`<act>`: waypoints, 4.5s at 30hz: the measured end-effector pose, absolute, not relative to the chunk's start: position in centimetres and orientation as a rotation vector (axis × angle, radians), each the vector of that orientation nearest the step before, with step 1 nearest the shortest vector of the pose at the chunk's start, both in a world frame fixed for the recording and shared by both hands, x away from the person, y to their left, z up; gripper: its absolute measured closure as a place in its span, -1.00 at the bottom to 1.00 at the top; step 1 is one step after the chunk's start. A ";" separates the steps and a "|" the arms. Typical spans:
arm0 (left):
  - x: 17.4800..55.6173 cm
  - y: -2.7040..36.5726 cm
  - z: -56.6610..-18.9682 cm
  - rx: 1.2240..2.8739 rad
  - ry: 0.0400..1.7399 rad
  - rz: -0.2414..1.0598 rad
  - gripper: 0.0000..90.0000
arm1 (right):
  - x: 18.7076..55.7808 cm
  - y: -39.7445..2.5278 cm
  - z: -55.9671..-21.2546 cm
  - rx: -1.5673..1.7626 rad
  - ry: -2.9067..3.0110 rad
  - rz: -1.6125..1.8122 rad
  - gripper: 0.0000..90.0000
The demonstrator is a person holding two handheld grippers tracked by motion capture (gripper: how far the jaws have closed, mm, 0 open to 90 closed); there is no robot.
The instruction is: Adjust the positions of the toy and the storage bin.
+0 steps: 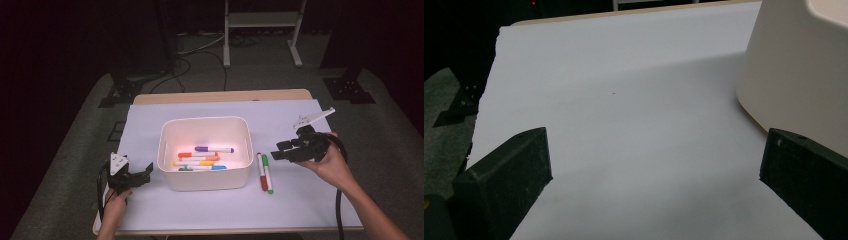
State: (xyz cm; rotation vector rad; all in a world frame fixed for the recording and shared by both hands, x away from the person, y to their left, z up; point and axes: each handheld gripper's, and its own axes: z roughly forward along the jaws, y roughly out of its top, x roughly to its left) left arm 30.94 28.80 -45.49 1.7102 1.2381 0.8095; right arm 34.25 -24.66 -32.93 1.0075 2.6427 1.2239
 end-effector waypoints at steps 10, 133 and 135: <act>30.9 28.8 -45.5 1.707 1.237 0.809 -1.00 | 34.6 -24.9 -39.6 1.176 2.639 1.092 -0.09; 30.9 28.8 -45.5 1.705 1.239 0.805 -1.00 | 34.5 -10.8 -25.5 0.732 2.795 1.276 0.68; 30.9 28.8 -45.5 1.704 1.239 0.806 -1.00 | 34.6 -10.5 -25.6 0.724 2.802 1.278 0.68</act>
